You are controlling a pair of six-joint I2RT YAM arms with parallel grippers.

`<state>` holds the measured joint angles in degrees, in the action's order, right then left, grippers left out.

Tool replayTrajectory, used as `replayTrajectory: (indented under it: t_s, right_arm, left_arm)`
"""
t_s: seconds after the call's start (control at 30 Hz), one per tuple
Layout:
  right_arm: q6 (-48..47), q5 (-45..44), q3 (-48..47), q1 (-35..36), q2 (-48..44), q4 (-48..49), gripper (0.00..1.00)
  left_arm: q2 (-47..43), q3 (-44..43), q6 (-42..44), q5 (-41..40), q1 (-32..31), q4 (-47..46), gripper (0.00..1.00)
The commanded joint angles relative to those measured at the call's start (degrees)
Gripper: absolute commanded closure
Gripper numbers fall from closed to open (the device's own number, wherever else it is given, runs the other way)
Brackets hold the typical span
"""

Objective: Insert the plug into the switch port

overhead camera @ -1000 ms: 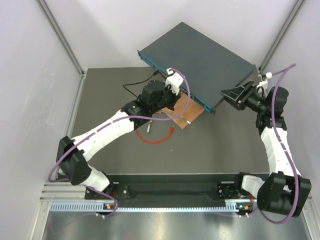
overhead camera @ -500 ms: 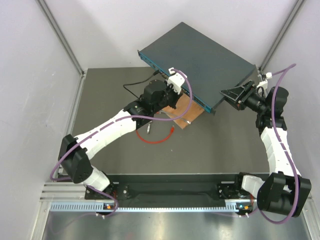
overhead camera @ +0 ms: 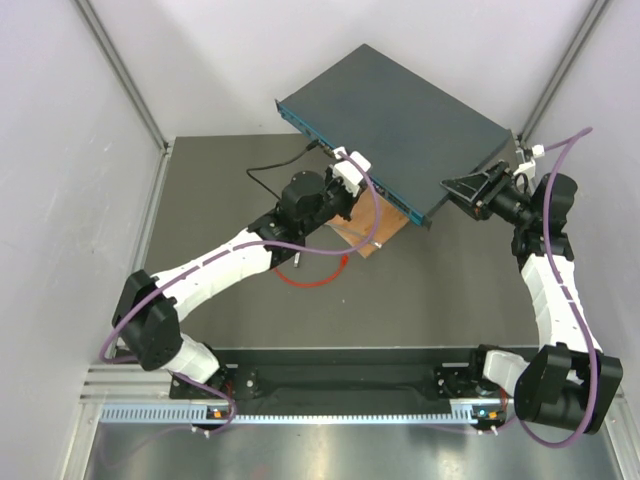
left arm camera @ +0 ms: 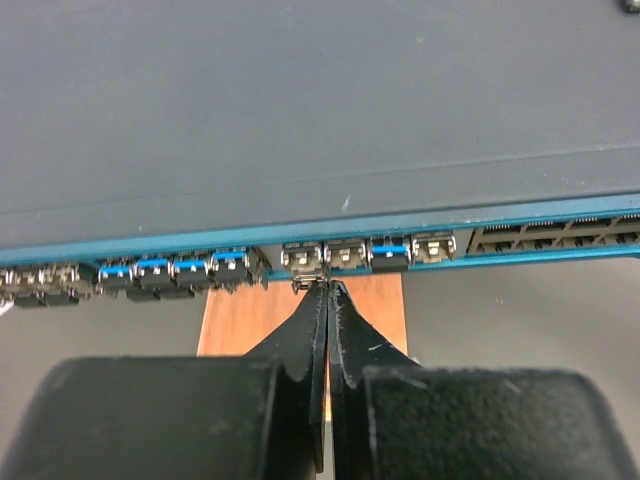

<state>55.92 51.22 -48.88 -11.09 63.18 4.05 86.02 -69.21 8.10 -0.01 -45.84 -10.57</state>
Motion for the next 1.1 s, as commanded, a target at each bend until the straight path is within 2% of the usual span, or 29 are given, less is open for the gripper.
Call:
replayTrajectory:
  t_s: [0.0,0.13,0.4,0.5,0.6,0.63,0.7,0.73,0.77,0.8,0.9,0.93,1.07]
  right_arm:
    - [-6.44,2.22,-2.01,3.18,1.77,0.52,1.0]
    - [-7.23,2.22,-2.09,3.18,1.95,-0.27,1.0]
    - [-7.84,2.21,-2.27,3.27,2.04,-0.98,1.0]
    - [-7.76,2.22,-2.8,3.18,2.21,-1.07,1.0]
    - [-8.11,2.3,-3.41,3.1,2.3,-1.24,1.0]
    - [-8.8,2.39,-4.02,3.01,2.39,-1.59,0.96]
    - [-9.42,2.22,-4.73,2.66,3.0,-2.91,0.87]
    - [-9.77,2.22,-5.43,2.48,3.09,-3.0,0.8]
    - [-9.78,2.13,-5.87,2.48,3.44,-3.09,0.76]
    - [-9.78,2.13,-6.05,2.31,3.53,-3.09,0.73]
    - [-9.78,1.69,-6.84,2.04,3.8,-3.09,0.51]
    - [-9.78,1.6,-7.01,2.04,3.8,-3.09,0.4]
    - [-9.87,1.25,-7.45,1.69,3.45,-3.53,0.16]
  left_arm:
    - [0.9,0.74,2.36,2.47,0.4,-15.18,1.0]
    - [2.57,0.48,2.63,4.31,1.46,-18.78,1.0]
    - [4.16,-0.84,3.77,6.77,2.08,-19.67,1.0]
    - [2.41,-0.4,2.98,8.44,2.08,-13.46,1.0]
    - [-1.98,1.61,2.54,10.12,2.08,-7.56,0.89]
    - [-3.3,2.41,1.93,10.73,2.08,-3.45,0.82]
    - [-8.13,5.03,1.83,11.96,2.08,0.53,0.76]
    - [-9.97,6.27,0.7,11.18,2.08,2.11,0.73]
    - [-13.47,7.32,0.08,10.74,2.08,4.74,0.66]
    - [-15.16,9.25,-0.36,9.86,2.16,6.68,0.64]
    - [-21.23,12.33,-3.69,5.21,2.69,13.98,0.59]
    - [-22.63,13.04,-5.97,4.33,3.04,15.82,0.58]
    - [-30.62,18.66,-11.95,-1.81,3.57,23.56,0.53]
